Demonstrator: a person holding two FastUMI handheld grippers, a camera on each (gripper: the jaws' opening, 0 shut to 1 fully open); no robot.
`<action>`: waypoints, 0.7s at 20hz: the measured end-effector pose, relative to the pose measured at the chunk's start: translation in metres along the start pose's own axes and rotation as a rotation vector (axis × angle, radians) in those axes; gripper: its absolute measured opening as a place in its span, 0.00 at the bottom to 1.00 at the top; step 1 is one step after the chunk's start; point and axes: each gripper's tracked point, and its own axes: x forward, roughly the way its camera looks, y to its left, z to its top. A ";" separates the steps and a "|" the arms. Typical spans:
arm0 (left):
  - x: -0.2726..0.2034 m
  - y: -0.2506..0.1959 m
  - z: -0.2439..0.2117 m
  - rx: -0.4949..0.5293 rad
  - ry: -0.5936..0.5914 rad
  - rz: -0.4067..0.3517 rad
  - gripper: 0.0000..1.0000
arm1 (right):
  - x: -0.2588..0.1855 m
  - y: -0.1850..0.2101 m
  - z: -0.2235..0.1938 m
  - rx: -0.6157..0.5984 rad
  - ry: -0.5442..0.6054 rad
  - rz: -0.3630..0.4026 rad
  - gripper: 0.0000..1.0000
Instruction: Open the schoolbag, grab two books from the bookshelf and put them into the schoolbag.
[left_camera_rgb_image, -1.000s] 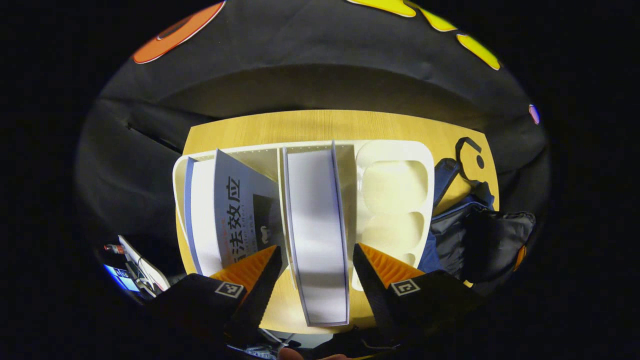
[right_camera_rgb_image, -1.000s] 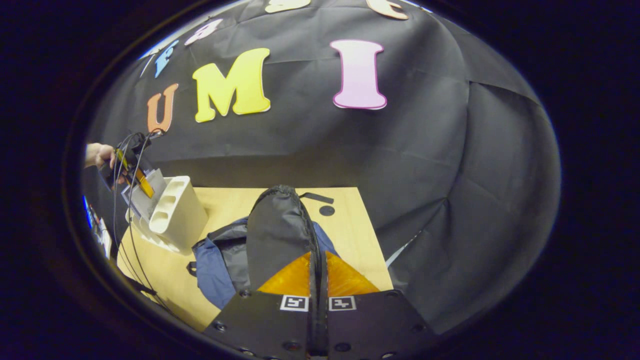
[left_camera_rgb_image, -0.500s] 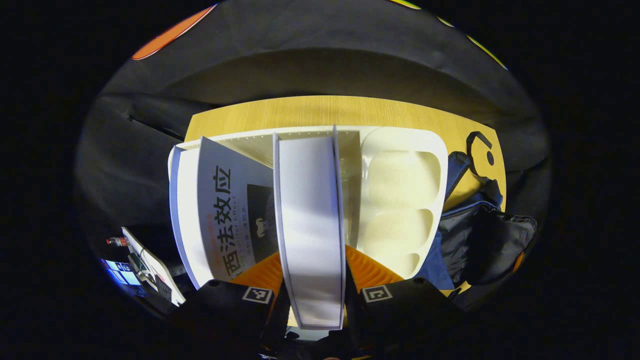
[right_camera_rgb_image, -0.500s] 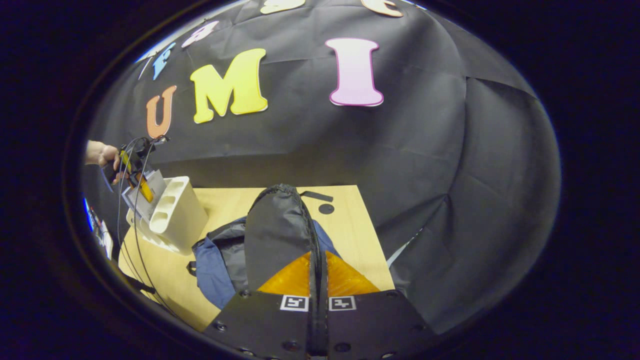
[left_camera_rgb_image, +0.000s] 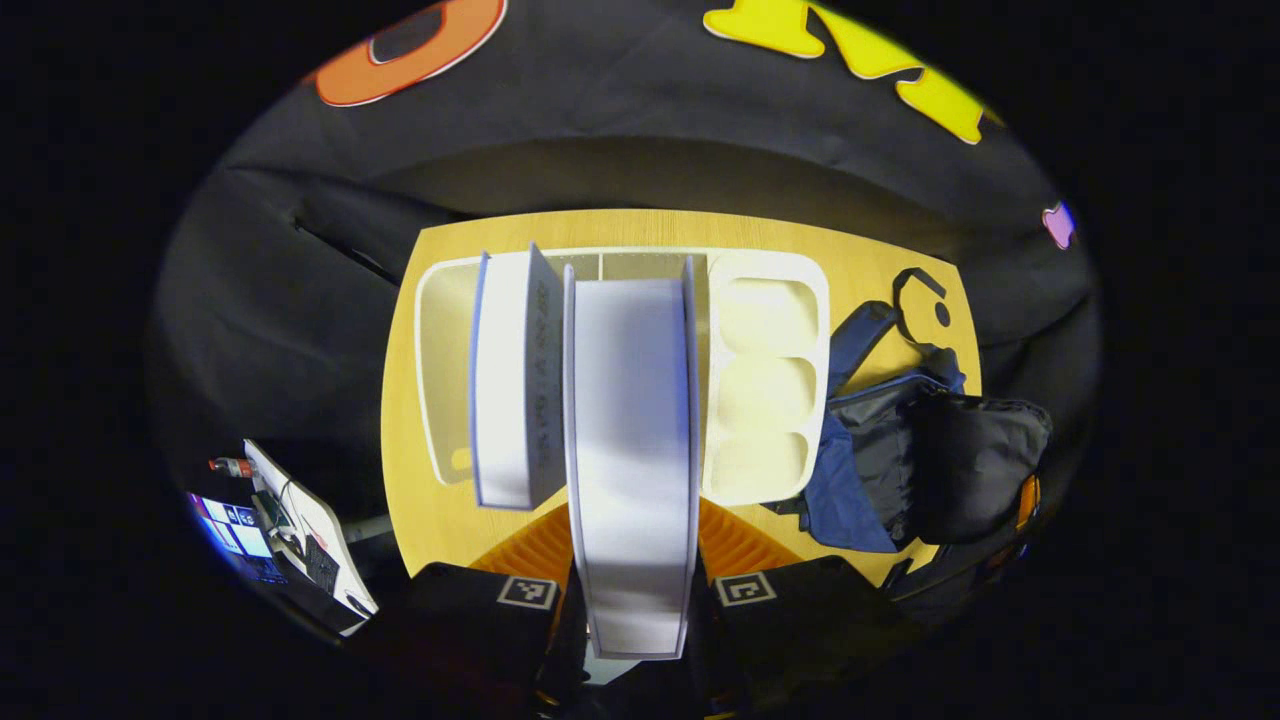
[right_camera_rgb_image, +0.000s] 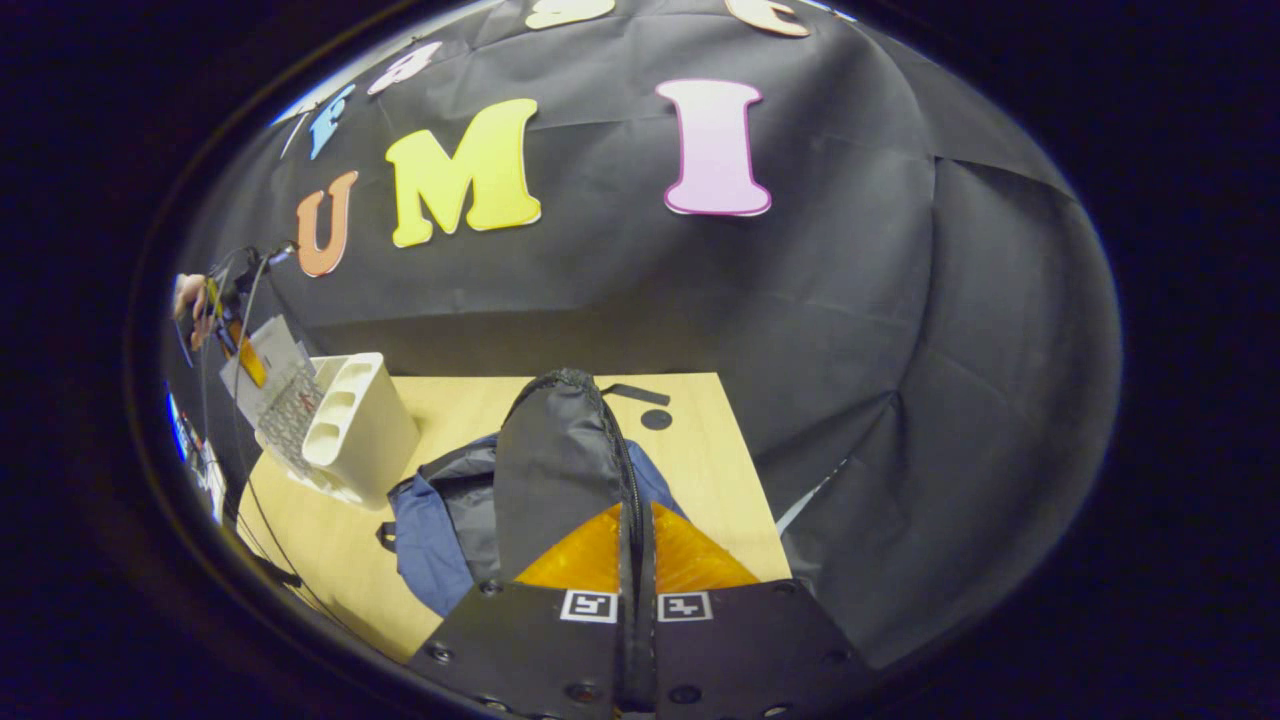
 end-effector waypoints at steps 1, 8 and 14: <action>-0.015 0.005 -0.009 0.001 -0.017 -0.006 0.43 | 0.000 0.000 0.000 -0.001 0.000 -0.002 0.00; -0.084 -0.007 -0.060 -0.081 -0.138 -0.201 0.42 | -0.007 0.010 0.001 -0.012 0.009 -0.010 0.00; -0.069 -0.113 -0.077 -0.281 -0.181 -0.592 0.42 | -0.016 0.018 0.003 -0.010 0.012 -0.024 0.00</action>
